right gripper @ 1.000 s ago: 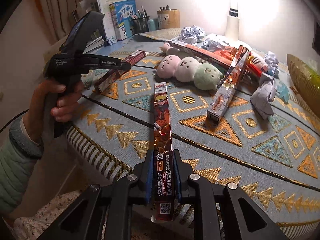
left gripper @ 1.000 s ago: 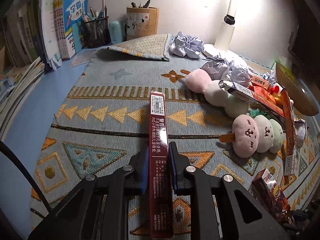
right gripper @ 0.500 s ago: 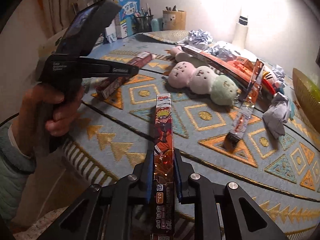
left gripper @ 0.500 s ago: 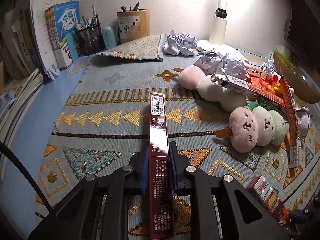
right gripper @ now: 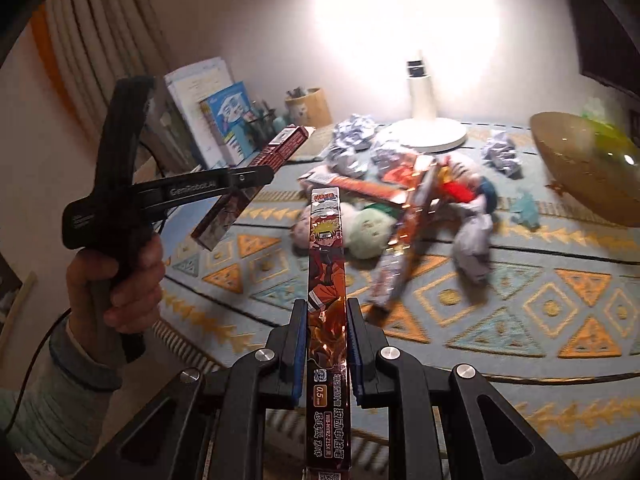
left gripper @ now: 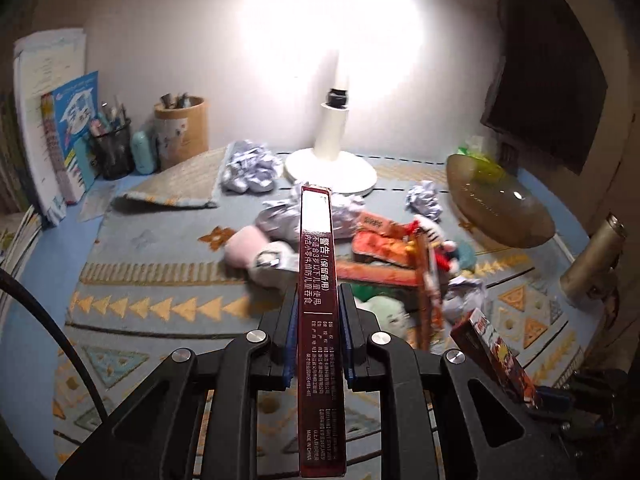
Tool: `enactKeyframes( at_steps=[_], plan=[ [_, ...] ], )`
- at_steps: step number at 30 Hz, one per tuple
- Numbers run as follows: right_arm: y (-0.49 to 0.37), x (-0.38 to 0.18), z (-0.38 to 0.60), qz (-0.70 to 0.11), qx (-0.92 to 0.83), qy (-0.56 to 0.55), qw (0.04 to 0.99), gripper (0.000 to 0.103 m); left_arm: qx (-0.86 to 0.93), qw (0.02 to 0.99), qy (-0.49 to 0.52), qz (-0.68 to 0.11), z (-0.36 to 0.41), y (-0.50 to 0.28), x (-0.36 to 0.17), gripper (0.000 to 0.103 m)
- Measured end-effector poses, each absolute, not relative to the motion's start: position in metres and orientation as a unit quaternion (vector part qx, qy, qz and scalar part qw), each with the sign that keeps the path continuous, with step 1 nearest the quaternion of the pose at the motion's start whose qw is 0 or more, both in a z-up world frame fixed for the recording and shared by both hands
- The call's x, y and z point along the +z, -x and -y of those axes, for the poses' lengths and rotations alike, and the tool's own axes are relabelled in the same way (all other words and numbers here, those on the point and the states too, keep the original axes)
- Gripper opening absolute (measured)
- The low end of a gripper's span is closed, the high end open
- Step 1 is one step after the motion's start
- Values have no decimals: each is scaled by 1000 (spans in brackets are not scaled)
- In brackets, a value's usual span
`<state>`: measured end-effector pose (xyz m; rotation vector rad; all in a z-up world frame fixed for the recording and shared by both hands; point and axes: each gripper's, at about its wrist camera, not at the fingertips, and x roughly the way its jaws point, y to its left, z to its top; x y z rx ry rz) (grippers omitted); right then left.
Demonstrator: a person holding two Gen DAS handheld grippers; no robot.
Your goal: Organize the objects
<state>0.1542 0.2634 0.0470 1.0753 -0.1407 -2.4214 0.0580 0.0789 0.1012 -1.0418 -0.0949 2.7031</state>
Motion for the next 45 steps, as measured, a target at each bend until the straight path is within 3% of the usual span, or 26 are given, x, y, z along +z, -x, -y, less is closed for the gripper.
enactKeyframes(
  at_steps=[9, 16, 17, 18, 19, 26, 30, 35, 36, 37, 38, 39, 40, 41, 45],
  plan=[
    [-87, 119, -432, 107, -935, -337, 35, 18, 899, 277, 338, 1, -231, 16, 169, 15],
    [-3, 120, -494, 137, -923, -356, -37, 18, 881, 321, 349, 2, -313, 87, 164, 16],
    [5, 119, -499, 136, -924, -355, -38, 19, 874, 332, 355, -1, -322, 95, 160, 21],
    [15, 119, -501, 130, -923, -359, -40, 25, 865, 341, 368, 0, -330, 104, 155, 36],
    [21, 117, -503, 124, -920, -368, -49, 34, 856, 346, 385, 8, -336, 114, 149, 41],
    [8, 109, -509, 132, -914, -378, -65, 42, 847, 329, 411, 67, -315, 116, 138, 42],
    [-32, 116, -482, 103, -927, -357, -61, 64, 864, 321, 382, 63, -278, 82, 156, 42],
    [-70, 135, -435, 54, -938, -341, 12, 67, 890, 303, 339, 42, -223, 20, 184, 42],
    [-76, 139, -426, 43, -940, -339, 24, 73, 893, 303, 332, 39, -210, 7, 188, 43],
    [-82, 143, -418, 37, -941, -334, 33, 86, 894, 303, 328, 38, -197, -4, 190, 44],
    [-88, 146, -412, 37, -943, -328, 41, 93, 894, 305, 327, 39, -183, -16, 189, 55],
    [-94, 146, -407, 43, -945, -321, 50, 103, 894, 304, 326, 41, -169, -26, 187, 83],
    [-99, 144, -402, 50, -947, -312, 59, 103, 899, 296, 320, 49, -153, -37, 182, 97],
    [-103, 139, -397, 56, -948, -307, 69, 103, 908, 283, 305, 58, -137, -48, 175, 102],
    [-93, 97, -377, 42, -936, -338, 90, 103, 923, 202, 321, 59, -79, -68, 138, 102]
  ],
)
